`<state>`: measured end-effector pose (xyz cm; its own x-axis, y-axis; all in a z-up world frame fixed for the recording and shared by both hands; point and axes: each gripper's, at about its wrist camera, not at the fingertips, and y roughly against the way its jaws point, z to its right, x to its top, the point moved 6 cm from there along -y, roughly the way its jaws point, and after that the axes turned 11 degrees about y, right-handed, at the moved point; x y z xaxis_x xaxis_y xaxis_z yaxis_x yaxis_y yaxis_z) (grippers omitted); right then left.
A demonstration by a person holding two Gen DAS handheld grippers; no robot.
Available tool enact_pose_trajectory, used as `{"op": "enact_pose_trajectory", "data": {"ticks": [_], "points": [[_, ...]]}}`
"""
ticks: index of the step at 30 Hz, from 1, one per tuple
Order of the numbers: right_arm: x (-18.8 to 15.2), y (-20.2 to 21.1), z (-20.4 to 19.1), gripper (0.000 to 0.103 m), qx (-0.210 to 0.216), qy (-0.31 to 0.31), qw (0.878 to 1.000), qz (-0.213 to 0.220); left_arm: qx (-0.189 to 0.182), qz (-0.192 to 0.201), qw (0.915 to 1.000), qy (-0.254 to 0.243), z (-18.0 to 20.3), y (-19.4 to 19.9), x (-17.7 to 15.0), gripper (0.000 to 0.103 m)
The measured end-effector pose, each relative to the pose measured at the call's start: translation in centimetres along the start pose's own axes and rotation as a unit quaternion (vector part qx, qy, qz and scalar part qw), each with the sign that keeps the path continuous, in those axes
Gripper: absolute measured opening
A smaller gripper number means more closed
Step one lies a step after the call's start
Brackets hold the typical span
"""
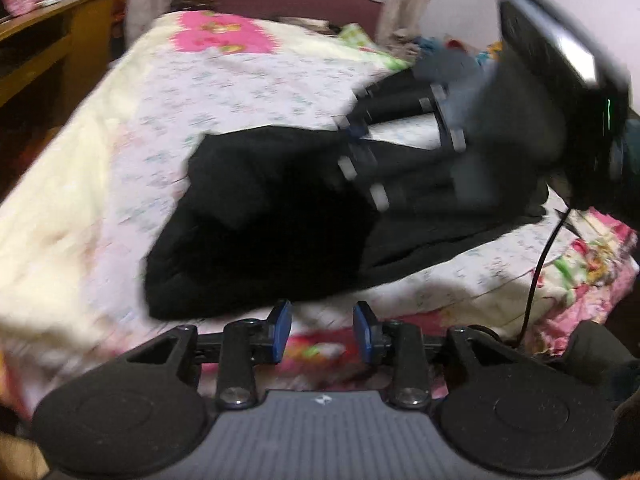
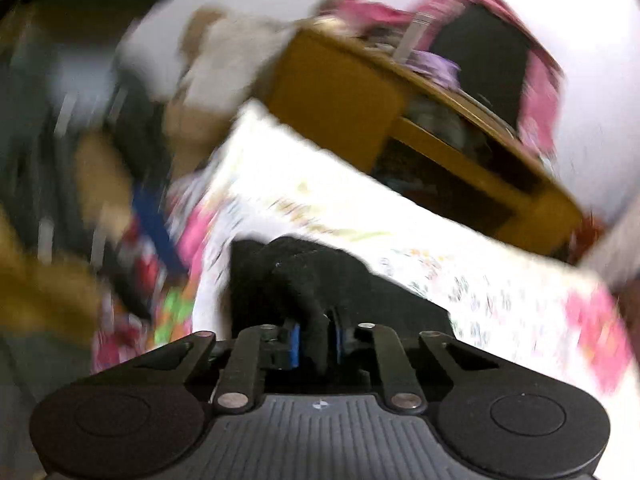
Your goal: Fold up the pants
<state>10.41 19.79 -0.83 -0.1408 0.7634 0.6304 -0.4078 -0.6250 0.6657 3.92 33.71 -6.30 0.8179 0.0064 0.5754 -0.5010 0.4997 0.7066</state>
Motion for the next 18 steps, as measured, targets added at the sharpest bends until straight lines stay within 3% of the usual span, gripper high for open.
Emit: {"op": "enact_pose_trajectory", "data": {"ticks": [5,7,10,13,16,17,18], "points": [[0.8,3.0,5.8,0.001,-0.009,-0.125,0.992,0.029,-0.033,0.007,0.9991,-0.025,2.4,-3.9,2.3,0.042],[1.0,4.0,7.1,0.001,-0.014,-0.146,0.988,0.040,-0.046,0.007,0.9987,-0.021,2.7,-5.5,3.6,0.042],[1.3,5.3,8.2,0.000,-0.032,-0.154,0.986,0.052,-0.106,-0.017,0.9941,0.018,3.1,-8.1,5.0,0.042],[1.6,6.2,9.2,0.000,-0.047,-0.156,0.984,0.065,-0.138,-0.018,0.9902,0.011,4.8,-9.5,5.5,0.042],[1.4,6.8,10.1,0.000,-0.072,-0.147,0.984,0.072,-0.119,-0.004,0.9928,0.016,4.9,-11.3,6.2,0.042],[1.2,6.5,10.2,0.000,-0.070,-0.146,0.985,0.067,-0.093,0.002,0.9955,0.016,4.3,-12.0,6.5,0.042],[1.1,5.4,10.3,0.000,-0.066,-0.146,0.985,0.063,-0.040,0.010,0.9991,0.006,3.3,-12.8,6.8,0.042]]}}
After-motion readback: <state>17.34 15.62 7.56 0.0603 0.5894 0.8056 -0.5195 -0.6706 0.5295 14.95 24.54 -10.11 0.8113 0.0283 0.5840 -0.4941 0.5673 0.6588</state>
